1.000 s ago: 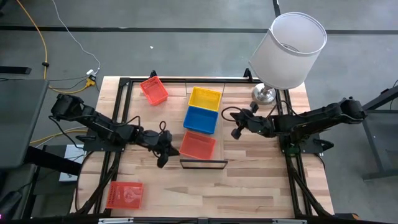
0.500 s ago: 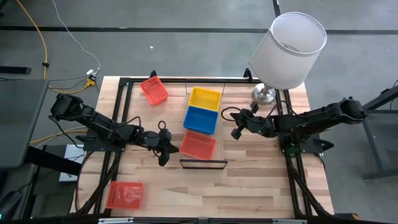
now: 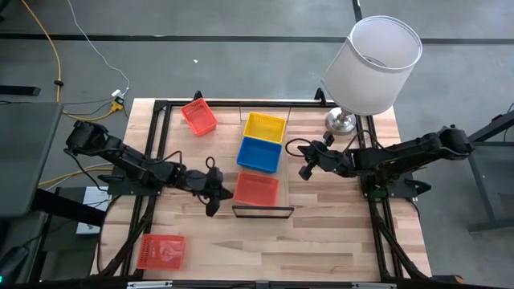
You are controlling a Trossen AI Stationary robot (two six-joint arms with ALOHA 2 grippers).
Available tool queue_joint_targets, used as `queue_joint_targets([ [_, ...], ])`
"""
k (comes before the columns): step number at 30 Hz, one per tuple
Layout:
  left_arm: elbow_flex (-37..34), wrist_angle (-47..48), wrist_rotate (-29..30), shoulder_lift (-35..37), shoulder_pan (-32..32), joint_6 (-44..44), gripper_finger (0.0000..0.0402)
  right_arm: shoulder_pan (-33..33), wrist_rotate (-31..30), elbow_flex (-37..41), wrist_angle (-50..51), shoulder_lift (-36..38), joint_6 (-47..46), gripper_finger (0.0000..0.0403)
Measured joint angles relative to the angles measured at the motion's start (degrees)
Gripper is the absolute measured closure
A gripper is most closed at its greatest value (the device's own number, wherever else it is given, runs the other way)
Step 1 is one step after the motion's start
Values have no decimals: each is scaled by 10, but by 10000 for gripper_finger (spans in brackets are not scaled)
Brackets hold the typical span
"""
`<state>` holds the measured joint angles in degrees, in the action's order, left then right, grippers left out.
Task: Stack baskets on shelf by color
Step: Put the top right orange bin on the shelf, then stack the top orange bin on top of the orange bin on the shelf
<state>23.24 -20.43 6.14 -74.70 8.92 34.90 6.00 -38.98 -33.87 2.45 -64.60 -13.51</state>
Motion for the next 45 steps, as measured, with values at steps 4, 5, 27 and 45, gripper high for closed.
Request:
queue_joint_targets([
  [4, 0, -17, -14, 0, 10, -17, 402, 0, 0, 0, 0, 0, 0, 403],
  [5, 0, -17, -21, 0, 11, -23, 402, 0, 0, 0, 0, 0, 0, 403],
  [27, 98, 418, 178, 106, -204, -63, 396, 0, 2, 0, 4, 0, 5, 403],
  [45, 281, 614, 110, -28, -415, -187, 212, 0, 3, 0, 16, 0, -1, 403],
])
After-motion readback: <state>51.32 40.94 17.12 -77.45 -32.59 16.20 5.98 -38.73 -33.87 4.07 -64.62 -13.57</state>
